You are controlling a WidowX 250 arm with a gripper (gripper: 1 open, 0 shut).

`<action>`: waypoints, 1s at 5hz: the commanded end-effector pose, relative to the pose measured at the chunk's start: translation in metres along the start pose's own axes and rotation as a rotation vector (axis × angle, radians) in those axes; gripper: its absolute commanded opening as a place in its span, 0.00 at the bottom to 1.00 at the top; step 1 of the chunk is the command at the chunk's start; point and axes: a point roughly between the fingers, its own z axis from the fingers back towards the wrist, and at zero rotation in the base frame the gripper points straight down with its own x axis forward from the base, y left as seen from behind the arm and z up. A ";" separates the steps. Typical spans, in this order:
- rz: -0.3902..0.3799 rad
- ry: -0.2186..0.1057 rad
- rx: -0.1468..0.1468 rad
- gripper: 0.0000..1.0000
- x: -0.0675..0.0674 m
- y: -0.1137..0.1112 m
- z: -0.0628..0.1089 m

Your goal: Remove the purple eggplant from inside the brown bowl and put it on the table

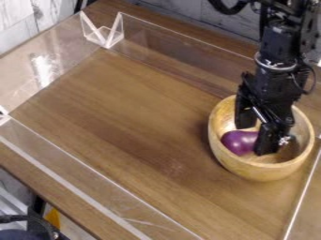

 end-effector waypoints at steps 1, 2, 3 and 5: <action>0.033 -0.063 0.020 1.00 0.010 0.006 0.018; 0.061 -0.067 0.012 1.00 0.012 0.007 0.020; -0.031 -0.059 0.001 1.00 0.015 0.012 0.016; -0.110 -0.045 -0.017 1.00 0.015 0.006 0.004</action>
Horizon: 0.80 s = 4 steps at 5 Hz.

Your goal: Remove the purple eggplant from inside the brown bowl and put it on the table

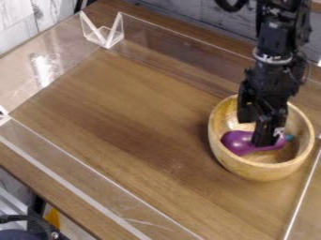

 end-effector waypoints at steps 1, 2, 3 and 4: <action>0.093 -0.045 0.021 1.00 0.007 0.008 0.016; 0.188 -0.049 0.018 1.00 0.009 0.016 0.020; 0.206 -0.040 0.015 1.00 0.010 0.019 0.017; 0.219 -0.029 0.010 1.00 0.011 0.021 0.014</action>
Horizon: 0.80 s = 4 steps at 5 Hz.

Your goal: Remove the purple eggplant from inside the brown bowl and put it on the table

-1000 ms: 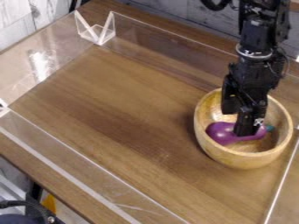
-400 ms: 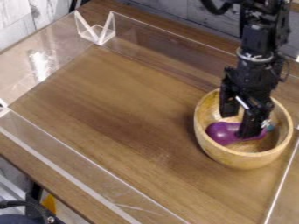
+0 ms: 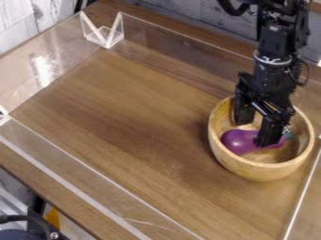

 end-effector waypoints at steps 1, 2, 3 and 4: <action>-0.058 -0.039 0.022 1.00 0.010 0.002 0.024; -0.124 -0.010 0.020 1.00 0.010 0.001 0.028; -0.101 -0.002 0.012 1.00 0.017 -0.001 0.019; -0.086 0.010 0.005 1.00 0.024 -0.003 0.008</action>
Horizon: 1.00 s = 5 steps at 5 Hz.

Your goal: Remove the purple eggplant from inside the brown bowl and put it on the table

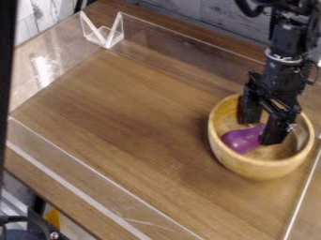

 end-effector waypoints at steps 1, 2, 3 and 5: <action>0.068 -0.044 0.006 1.00 0.017 -0.006 0.002; 0.145 -0.055 -0.004 0.00 0.027 -0.012 -0.006; 0.164 -0.053 -0.009 0.00 0.033 -0.014 -0.008; 0.207 -0.049 -0.018 0.00 0.042 -0.020 -0.007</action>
